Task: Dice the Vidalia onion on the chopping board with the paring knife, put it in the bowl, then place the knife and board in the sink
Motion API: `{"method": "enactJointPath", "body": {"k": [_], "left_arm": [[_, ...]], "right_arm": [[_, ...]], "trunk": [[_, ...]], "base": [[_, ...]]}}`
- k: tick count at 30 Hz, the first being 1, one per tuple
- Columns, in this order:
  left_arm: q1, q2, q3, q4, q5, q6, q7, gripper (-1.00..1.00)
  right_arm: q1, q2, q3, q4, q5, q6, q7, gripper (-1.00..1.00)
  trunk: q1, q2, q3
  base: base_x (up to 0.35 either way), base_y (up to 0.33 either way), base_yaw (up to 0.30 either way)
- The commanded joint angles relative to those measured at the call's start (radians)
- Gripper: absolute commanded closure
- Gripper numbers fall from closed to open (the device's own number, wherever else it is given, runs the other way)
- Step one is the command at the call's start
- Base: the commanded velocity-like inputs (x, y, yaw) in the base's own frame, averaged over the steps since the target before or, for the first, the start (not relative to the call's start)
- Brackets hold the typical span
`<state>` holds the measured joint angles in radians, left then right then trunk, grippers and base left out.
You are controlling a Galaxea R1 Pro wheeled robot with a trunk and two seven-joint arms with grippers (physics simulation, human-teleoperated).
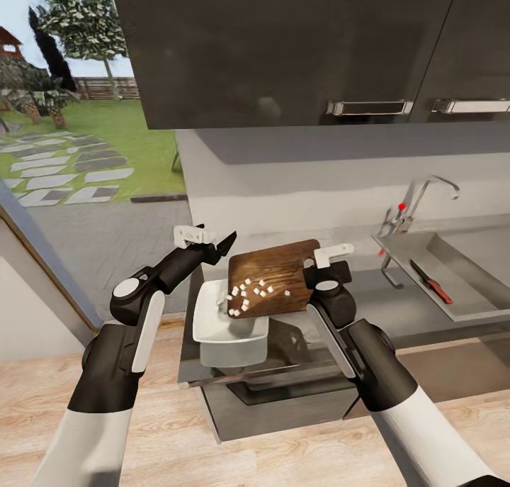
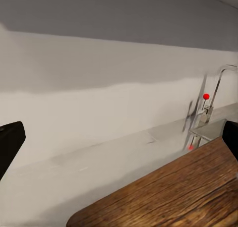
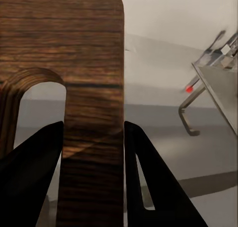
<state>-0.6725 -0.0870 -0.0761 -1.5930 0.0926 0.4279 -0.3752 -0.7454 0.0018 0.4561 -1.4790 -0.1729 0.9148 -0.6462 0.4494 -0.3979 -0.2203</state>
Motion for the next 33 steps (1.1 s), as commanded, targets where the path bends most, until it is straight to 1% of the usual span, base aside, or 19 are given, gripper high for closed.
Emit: {"method": "enactJointPath", "body": {"k": [1,33], "left_arm": [[-0.001,0.0,0.001,-0.001,0.01,0.009,-0.001,-1.0],[-0.001,0.0,0.001,-0.001,0.01,0.009,-0.001,-1.0]], "right_arm": [[-0.001,0.0,0.002,0.0,-0.01,0.003,-0.01,1.0],[-0.001,0.0,0.006,-0.001,-0.008,0.003,-0.013,1.0]], "trunk": [[0.001,-0.002,-0.002],[0.001,-0.002,-0.002]], "base": [[0.0,0.0,0.0],[0.0,0.0,0.0]]}}
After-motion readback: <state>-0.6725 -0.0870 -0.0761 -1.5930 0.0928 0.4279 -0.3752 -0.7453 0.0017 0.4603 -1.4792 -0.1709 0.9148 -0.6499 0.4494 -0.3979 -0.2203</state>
